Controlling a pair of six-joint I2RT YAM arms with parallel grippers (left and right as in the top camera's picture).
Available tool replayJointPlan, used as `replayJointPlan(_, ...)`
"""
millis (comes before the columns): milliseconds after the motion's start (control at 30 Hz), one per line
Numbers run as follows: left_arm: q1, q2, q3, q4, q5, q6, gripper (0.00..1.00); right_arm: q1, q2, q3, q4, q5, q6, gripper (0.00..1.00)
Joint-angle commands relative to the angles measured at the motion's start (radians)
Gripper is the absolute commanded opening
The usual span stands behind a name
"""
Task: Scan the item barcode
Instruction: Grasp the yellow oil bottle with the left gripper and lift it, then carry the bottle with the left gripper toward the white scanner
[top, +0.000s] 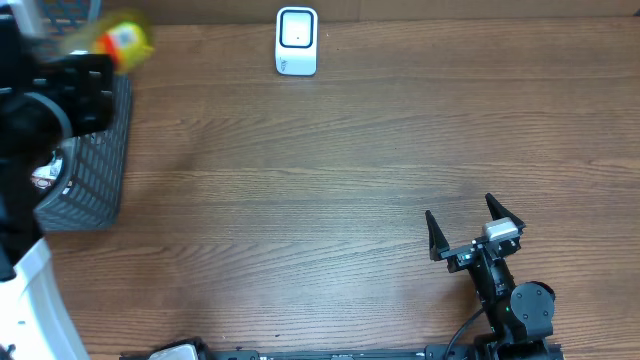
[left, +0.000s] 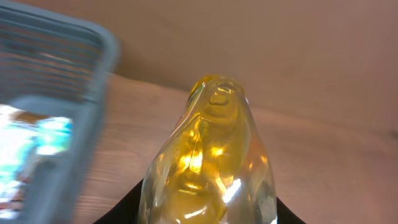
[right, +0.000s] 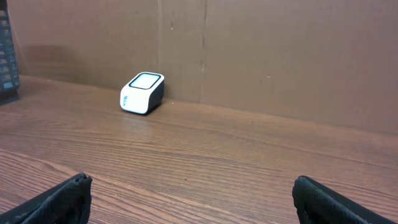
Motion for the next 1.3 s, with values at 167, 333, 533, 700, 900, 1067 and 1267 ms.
replayJointPlan(167, -0.344, 0.068, 0.015, -0.014, -0.128, -0.018, 0.23, -0.003, -0.010, -0.011, 0.003, 0.006, 0.002, 1.00)
replayJointPlan(333, -0.552, 0.152, 0.015, -0.053, -0.235, -0.018, 0.23, -0.003, -0.010, -0.011, 0.003, 0.006, 0.002, 1.00)
replayJointPlan(533, -0.755, 0.284, 0.015, -0.074, -0.309, 0.008, 0.22, -0.003, -0.010, -0.011, 0.003, 0.006, 0.002, 1.00)
replayJointPlan(700, -0.887, 0.404, 0.015, -0.080, -0.418, 0.082, 0.23, -0.003, -0.010, -0.011, 0.003, 0.006, 0.002, 1.00)
replayJointPlan(900, -0.969, 0.534, 0.015, -0.090, -0.461, 0.182, 0.25, -0.003, -0.010, -0.011, 0.003, 0.006, 0.002, 1.00)
replayJointPlan(1067, -0.987, 0.616, 0.015, -0.089, -0.495, 0.222, 0.25, -0.003, -0.010, -0.011, 0.003, 0.006, 0.002, 1.00)
replayJointPlan(1267, -0.991, 0.684, 0.015, -0.088, -0.477, 0.280, 0.25, -0.003, -0.010, -0.011, 0.003, 0.006, 0.003, 1.00)
